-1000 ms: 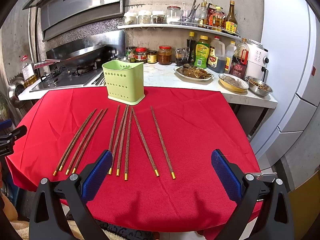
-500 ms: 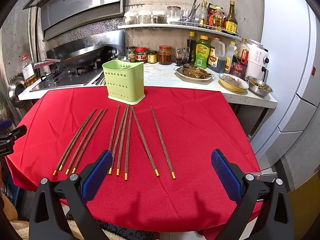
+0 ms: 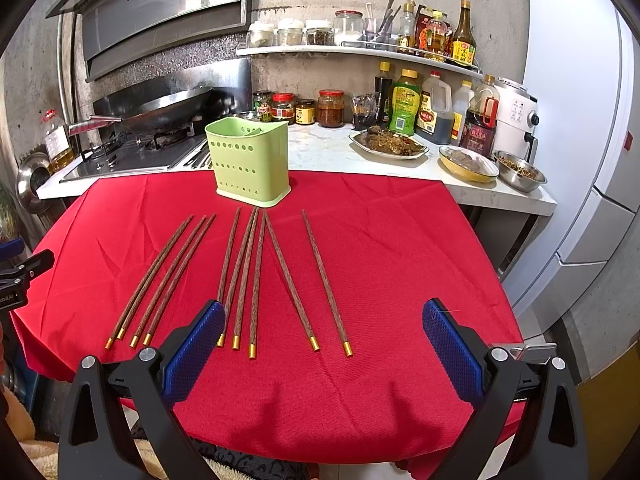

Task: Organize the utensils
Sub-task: 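Lower the left tool onto one chopstick while the right tool closes on another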

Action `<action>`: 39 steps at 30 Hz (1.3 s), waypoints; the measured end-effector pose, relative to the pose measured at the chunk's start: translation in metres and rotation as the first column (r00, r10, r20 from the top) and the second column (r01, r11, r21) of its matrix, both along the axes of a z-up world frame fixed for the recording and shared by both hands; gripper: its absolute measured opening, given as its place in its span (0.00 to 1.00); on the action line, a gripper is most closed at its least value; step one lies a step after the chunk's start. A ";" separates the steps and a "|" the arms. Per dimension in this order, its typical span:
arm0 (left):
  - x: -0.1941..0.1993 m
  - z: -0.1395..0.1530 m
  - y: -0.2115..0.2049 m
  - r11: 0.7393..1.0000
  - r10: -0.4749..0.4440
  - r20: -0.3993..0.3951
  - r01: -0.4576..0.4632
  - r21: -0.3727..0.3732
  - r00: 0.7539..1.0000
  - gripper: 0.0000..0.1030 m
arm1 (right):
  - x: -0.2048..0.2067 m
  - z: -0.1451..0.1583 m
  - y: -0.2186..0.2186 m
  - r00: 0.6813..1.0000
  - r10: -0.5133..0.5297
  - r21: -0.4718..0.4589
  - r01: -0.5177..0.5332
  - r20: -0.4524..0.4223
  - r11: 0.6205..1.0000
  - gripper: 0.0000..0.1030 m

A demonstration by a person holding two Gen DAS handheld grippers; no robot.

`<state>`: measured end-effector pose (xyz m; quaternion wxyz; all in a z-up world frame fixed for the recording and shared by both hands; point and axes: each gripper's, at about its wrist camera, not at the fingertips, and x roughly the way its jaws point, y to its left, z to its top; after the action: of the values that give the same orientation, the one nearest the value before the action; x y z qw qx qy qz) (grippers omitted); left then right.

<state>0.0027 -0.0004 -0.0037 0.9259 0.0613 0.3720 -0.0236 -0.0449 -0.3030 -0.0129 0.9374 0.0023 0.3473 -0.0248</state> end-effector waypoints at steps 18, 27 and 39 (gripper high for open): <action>0.028 -0.074 0.003 0.998 -0.049 -0.157 0.042 -0.050 0.986 0.94 | 0.033 -0.053 -0.022 0.996 -0.009 0.053 0.013 -0.088 0.998 0.95; 0.043 -0.083 -0.001 0.998 -0.032 -0.150 0.022 -0.066 0.988 0.94 | 0.066 -0.084 -0.039 0.992 -0.011 0.063 0.019 -0.122 0.998 0.90; 0.055 -0.094 0.002 0.993 -0.012 -0.193 -0.010 -0.113 0.981 0.89 | 0.096 -0.098 -0.033 0.983 0.077 0.073 -0.066 -0.165 0.995 0.61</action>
<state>0.0579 0.0018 -0.0982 0.8873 0.0060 0.4583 -0.0512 0.0507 -0.3364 -0.1113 0.9045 0.0195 0.4256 0.0205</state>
